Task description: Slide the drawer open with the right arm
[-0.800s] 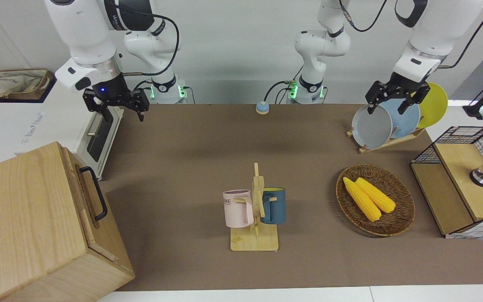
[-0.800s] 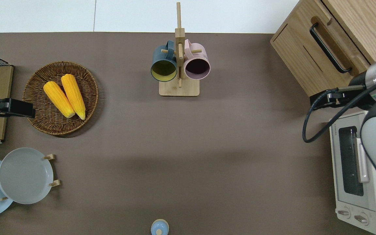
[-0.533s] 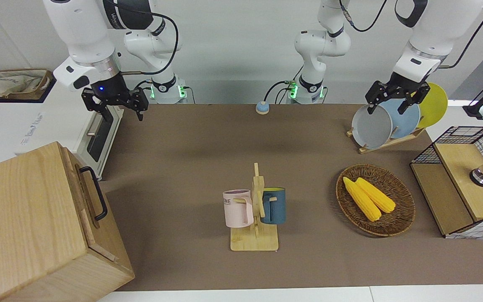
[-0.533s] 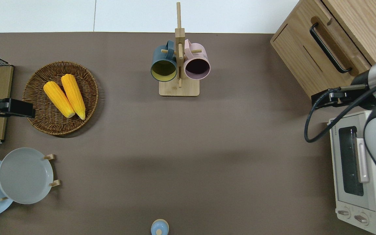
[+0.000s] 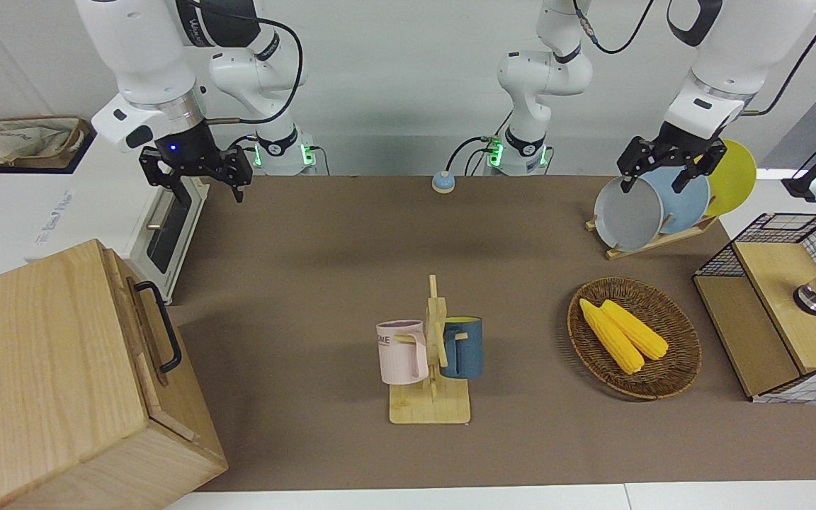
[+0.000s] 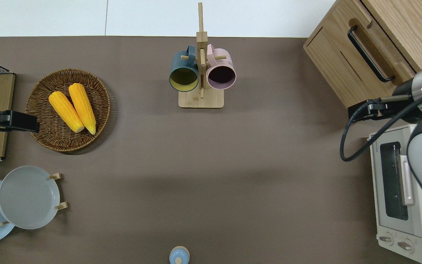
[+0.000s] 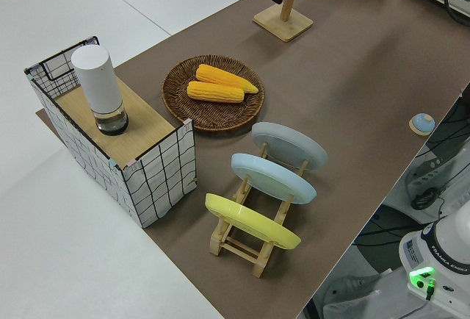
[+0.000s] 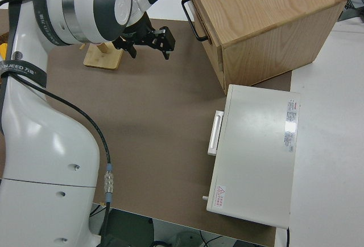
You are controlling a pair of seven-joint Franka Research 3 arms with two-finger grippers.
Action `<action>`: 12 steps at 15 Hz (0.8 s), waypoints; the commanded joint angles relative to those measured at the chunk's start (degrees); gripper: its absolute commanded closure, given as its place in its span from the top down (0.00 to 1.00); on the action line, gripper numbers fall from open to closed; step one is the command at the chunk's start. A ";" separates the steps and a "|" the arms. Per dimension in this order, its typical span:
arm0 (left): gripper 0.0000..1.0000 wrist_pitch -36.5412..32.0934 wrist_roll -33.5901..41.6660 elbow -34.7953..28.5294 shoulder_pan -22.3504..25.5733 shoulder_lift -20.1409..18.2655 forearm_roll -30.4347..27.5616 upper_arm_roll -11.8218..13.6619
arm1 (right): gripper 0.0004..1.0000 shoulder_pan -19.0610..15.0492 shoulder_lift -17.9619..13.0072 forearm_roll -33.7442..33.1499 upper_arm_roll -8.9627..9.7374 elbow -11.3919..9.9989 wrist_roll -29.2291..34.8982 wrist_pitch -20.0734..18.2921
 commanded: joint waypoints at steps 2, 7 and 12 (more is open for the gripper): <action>1.00 0.03 0.46 1.17 -0.99 0.77 0.72 0.96 | 0.99 -0.01 -0.20 -0.80 0.51 1.68 0.41 -1.78; 1.00 0.03 0.46 1.17 -0.99 0.77 0.72 0.96 | 0.99 1.83 0.24 -7.55 0.95 1.68 0.15 -1.51; 1.00 0.03 0.46 1.17 -0.99 0.77 0.71 0.96 | 0.99 7.27 1.91 -21.43 1.30 1.60 0.50 -1.07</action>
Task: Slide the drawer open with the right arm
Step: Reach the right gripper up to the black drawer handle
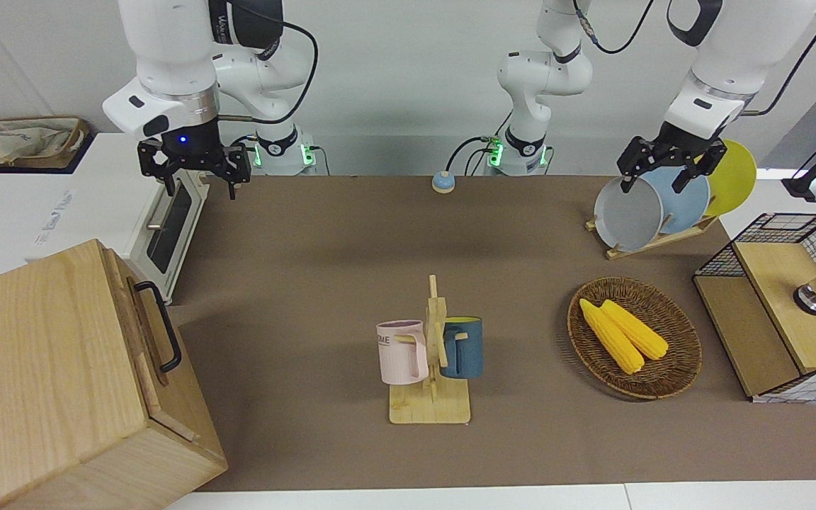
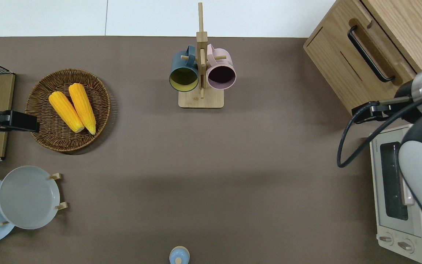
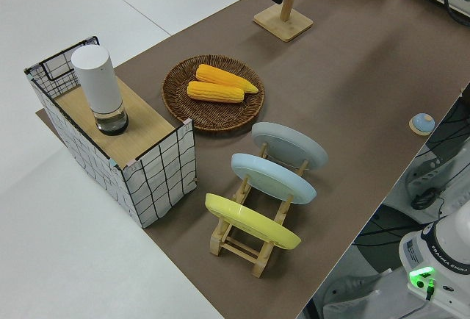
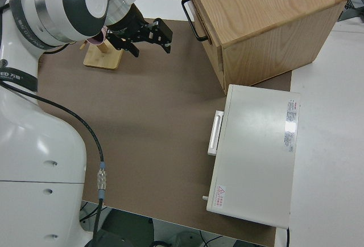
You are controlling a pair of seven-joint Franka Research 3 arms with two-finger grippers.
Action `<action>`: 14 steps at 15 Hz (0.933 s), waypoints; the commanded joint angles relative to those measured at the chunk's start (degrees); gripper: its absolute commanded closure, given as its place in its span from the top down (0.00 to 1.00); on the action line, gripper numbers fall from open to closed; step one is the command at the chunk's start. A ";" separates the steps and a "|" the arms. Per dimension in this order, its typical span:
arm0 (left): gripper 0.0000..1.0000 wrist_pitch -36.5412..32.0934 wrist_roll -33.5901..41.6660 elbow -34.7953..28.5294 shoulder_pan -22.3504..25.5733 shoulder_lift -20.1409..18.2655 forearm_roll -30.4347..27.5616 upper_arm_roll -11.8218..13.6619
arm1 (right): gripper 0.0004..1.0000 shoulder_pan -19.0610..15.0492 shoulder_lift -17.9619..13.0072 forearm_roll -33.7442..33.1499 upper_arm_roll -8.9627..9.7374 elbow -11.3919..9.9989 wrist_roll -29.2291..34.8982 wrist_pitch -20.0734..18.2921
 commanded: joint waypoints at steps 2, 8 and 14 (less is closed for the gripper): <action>1.00 0.03 0.46 1.17 -0.99 0.77 0.63 0.96 | 0.99 3.36 2.90 -11.72 1.59 0.31 0.61 -0.20; 1.00 0.03 0.46 1.17 -0.99 0.77 0.71 0.96 | 0.99 3.63 6.16 -26.92 4.58 -2.41 0.79 4.71; 1.00 0.03 0.46 1.17 -0.99 0.77 0.72 0.96 | 0.99 3.63 8.62 -38.00 6.86 -4.61 2.70 8.49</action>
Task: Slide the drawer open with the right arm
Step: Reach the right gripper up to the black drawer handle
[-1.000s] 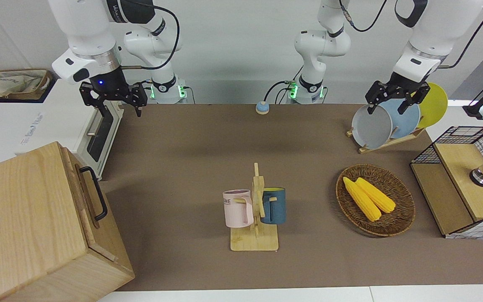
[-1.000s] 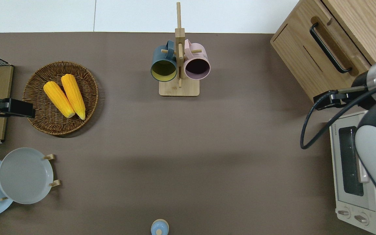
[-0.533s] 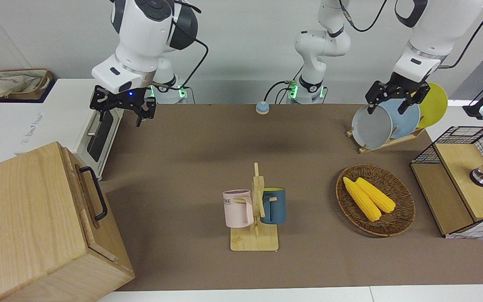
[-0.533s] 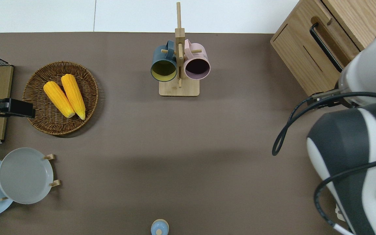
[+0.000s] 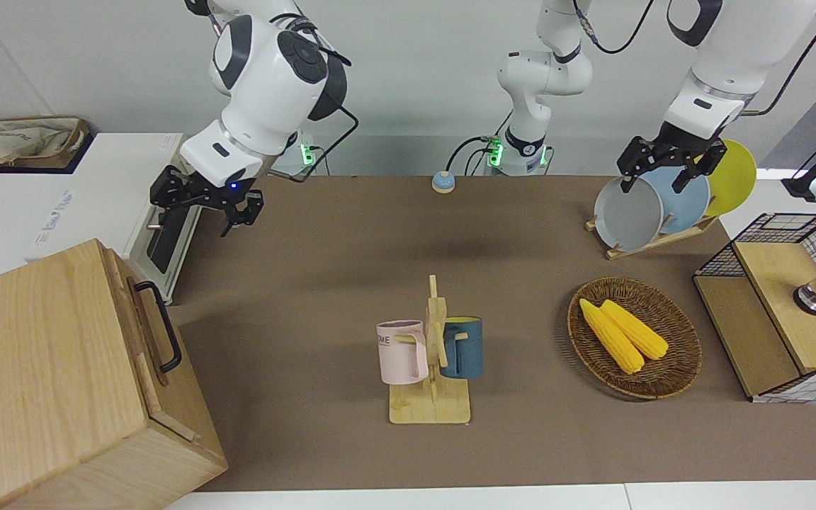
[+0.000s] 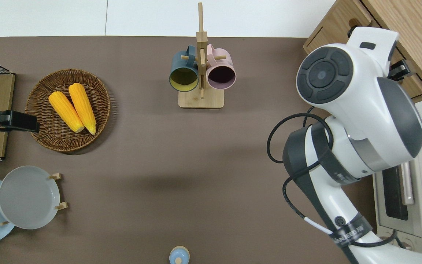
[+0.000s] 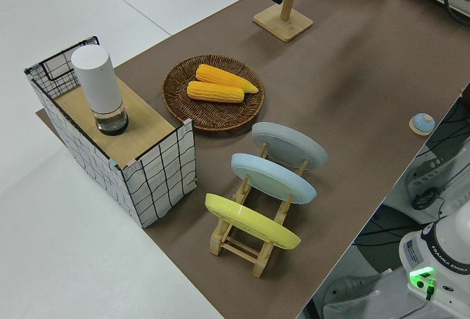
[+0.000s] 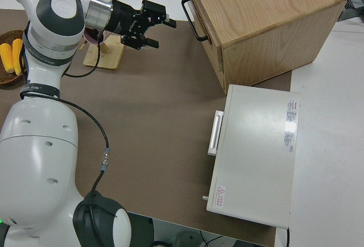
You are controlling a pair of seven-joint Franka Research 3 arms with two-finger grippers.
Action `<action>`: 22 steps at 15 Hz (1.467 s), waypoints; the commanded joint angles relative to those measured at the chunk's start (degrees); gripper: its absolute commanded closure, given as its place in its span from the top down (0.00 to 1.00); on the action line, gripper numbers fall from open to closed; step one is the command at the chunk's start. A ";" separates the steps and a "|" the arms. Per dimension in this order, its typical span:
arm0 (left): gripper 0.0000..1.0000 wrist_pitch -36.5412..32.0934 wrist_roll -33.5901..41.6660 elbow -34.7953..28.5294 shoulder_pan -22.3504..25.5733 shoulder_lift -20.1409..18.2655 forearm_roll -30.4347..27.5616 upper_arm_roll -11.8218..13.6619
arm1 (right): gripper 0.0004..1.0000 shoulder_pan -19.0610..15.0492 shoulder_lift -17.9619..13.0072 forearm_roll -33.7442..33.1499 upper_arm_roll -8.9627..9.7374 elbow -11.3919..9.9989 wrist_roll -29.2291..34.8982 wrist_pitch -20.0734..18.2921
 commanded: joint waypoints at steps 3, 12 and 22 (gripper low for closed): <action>1.00 0.03 0.46 1.17 -0.99 0.77 0.71 0.96 | 0.99 -0.04 2.67 -11.48 2.50 -2.42 5.30 2.34; 1.00 0.03 0.46 1.17 -0.99 0.77 0.72 0.96 | 0.99 -0.13 8.12 -27.92 2.67 -3.57 10.22 5.69; 1.00 0.03 0.46 1.17 -0.99 0.77 0.71 0.96 | 0.99 -1.88 12.52 -42.43 2.67 -6.20 15.59 7.53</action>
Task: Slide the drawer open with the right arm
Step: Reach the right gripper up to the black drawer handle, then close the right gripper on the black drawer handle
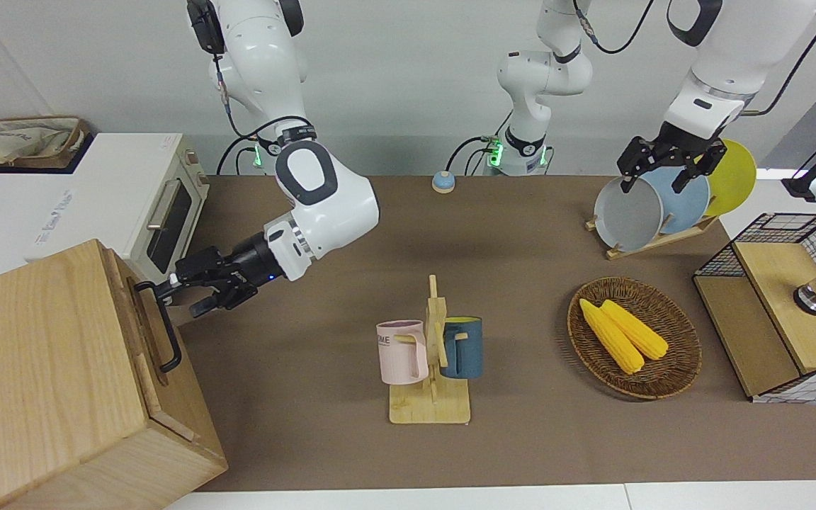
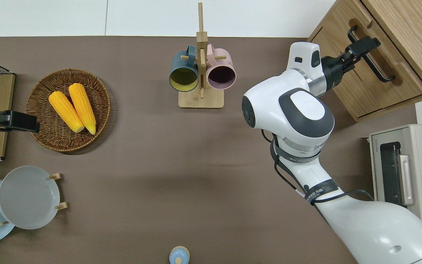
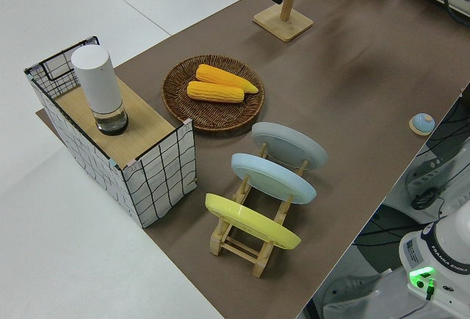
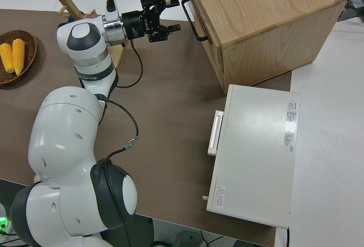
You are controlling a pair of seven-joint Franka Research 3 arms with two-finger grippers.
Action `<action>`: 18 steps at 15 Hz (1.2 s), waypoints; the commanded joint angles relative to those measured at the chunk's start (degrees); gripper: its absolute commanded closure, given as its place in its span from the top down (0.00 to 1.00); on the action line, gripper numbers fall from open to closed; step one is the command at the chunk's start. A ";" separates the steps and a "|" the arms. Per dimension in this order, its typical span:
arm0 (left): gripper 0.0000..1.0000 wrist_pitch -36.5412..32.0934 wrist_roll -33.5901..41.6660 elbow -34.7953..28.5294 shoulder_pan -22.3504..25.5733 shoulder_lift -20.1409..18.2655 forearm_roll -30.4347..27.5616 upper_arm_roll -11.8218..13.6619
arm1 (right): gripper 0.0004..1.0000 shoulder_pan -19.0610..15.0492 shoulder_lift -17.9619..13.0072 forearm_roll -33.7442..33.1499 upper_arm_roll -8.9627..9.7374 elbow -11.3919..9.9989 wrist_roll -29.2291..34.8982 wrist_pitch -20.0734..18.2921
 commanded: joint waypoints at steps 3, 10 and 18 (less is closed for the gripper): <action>1.00 0.03 0.45 1.17 -0.99 0.77 0.63 0.96 | 0.98 -2.21 1.52 -6.19 0.43 -1.47 2.93 1.50; 1.00 0.03 0.45 1.17 -0.99 0.77 0.63 0.96 | 0.91 -2.47 2.58 -10.23 0.43 -2.97 5.40 1.50; 1.00 0.03 0.45 1.17 -0.99 0.77 0.71 0.96 | 0.18 -3.09 2.84 -11.20 0.43 -3.85 5.31 1.33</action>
